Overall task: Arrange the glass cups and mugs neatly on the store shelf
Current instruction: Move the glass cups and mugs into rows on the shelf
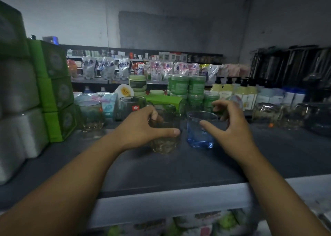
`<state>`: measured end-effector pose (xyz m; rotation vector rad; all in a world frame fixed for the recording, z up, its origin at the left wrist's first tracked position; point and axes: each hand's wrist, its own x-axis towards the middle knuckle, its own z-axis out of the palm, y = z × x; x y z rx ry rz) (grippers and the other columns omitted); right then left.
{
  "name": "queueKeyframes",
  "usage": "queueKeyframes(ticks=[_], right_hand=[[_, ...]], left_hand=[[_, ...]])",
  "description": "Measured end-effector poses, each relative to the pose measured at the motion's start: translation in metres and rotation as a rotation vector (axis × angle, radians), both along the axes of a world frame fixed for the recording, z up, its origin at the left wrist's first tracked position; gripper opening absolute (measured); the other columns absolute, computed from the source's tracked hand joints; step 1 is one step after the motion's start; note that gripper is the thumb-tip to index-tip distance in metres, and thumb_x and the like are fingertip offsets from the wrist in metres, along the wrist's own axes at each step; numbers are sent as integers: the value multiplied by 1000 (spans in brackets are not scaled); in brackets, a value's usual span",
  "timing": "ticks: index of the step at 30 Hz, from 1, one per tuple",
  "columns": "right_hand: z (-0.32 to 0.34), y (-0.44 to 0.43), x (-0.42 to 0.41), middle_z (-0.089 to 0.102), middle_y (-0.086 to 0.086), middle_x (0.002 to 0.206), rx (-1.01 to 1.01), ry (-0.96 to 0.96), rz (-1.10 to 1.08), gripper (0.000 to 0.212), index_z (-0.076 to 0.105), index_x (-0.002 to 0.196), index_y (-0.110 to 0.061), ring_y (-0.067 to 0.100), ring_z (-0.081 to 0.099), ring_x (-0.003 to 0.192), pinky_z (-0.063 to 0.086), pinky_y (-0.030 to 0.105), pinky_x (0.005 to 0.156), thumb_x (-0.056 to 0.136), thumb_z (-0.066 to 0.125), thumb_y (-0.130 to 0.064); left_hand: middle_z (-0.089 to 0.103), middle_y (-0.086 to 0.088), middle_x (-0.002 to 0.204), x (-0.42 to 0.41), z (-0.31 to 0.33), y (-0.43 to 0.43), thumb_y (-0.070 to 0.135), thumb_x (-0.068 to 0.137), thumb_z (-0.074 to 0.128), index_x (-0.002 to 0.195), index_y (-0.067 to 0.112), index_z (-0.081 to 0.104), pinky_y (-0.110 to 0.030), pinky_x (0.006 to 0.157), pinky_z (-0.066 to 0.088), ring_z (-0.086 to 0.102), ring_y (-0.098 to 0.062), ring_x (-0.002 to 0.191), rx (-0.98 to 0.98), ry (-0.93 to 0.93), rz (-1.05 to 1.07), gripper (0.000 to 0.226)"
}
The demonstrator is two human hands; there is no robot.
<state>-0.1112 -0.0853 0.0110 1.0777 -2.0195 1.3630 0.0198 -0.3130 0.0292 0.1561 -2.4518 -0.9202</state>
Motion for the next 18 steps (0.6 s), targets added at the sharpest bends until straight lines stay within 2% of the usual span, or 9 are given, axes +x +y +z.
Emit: queueKeyframes(ticks=[3, 4, 6, 9, 11, 13, 14, 16, 18], right_hand=[[-2, 2, -8, 53, -5, 132, 18, -300, -1, 88, 43, 141, -26, 12, 55, 117, 45, 28, 96, 67, 81, -56], [-3, 2, -9, 52, -6, 135, 54, -380, 24, 101, 38, 147, -25, 12, 55, 120, 45, 30, 99, 62, 79, -61], [-5, 2, -9, 50, -9, 139, 115, -469, 95, 113, 29, 155, -25, 10, 54, 124, 44, 32, 104, 61, 81, -60], [-7, 2, -9, 53, -7, 136, 131, -483, 119, 102, 29, 156, -23, 0, 58, 109, 46, 26, 94, 73, 87, -40], [-7, 3, -8, 55, -4, 132, 141, -462, 84, 93, 38, 150, -23, -6, 55, 100, 44, 17, 80, 74, 89, -35], [-7, 6, -8, 55, -2, 130, 161, -448, 74, 86, 46, 144, -23, -7, 52, 98, 41, 13, 75, 72, 90, -36], [-6, 7, -8, 55, -2, 129, 161, -448, 79, 83, 48, 142, -24, -7, 52, 98, 40, 13, 74, 71, 90, -36], [-6, 7, -7, 58, -5, 123, 151, -463, 102, 81, 49, 141, -24, -7, 52, 96, 40, 14, 73, 72, 90, -35], [-7, 6, -6, 61, -7, 118, 149, -488, 130, 82, 47, 140, -23, -6, 53, 97, 41, 15, 75, 72, 90, -34]], left_hand=[[54, -4, 83, 4, -1, -3, 65, 59, 87, 82, 20, 37, -28, 64, 44, 46, -16, 65, 46, 3, -23, 71], [53, -6, 87, 6, -1, -4, 64, 59, 87, 84, 20, 41, -26, 63, 42, 45, -13, 67, 60, 18, -37, 69], [60, -4, 104, 10, 0, -4, 63, 57, 88, 98, 28, 52, -27, 70, 51, 59, -11, 79, 92, 26, -37, 65], [64, -2, 116, 16, 4, -3, 47, 55, 95, 127, 40, 49, -35, 89, 59, 68, -14, 103, 199, 7, -45, 85], [66, -1, 122, 17, 6, -1, 32, 56, 96, 137, 36, 41, -35, 93, 59, 69, -15, 110, 300, -19, -113, 98], [64, 0, 128, 18, 5, 0, 22, 63, 87, 143, 31, 34, -33, 94, 58, 67, -14, 114, 364, -85, -146, 96], [64, 3, 127, 17, 3, 1, 21, 63, 92, 145, 30, 31, -30, 95, 56, 67, -11, 113, 355, -141, -145, 102], [63, 12, 125, 18, -3, 4, 34, 60, 98, 146, 27, 28, -26, 97, 53, 64, -4, 112, 285, -246, -111, 111], [64, 14, 122, 17, -7, 7, 39, 60, 96, 145, 22, 33, -20, 92, 51, 62, 1, 109, 234, -267, -68, 107]])
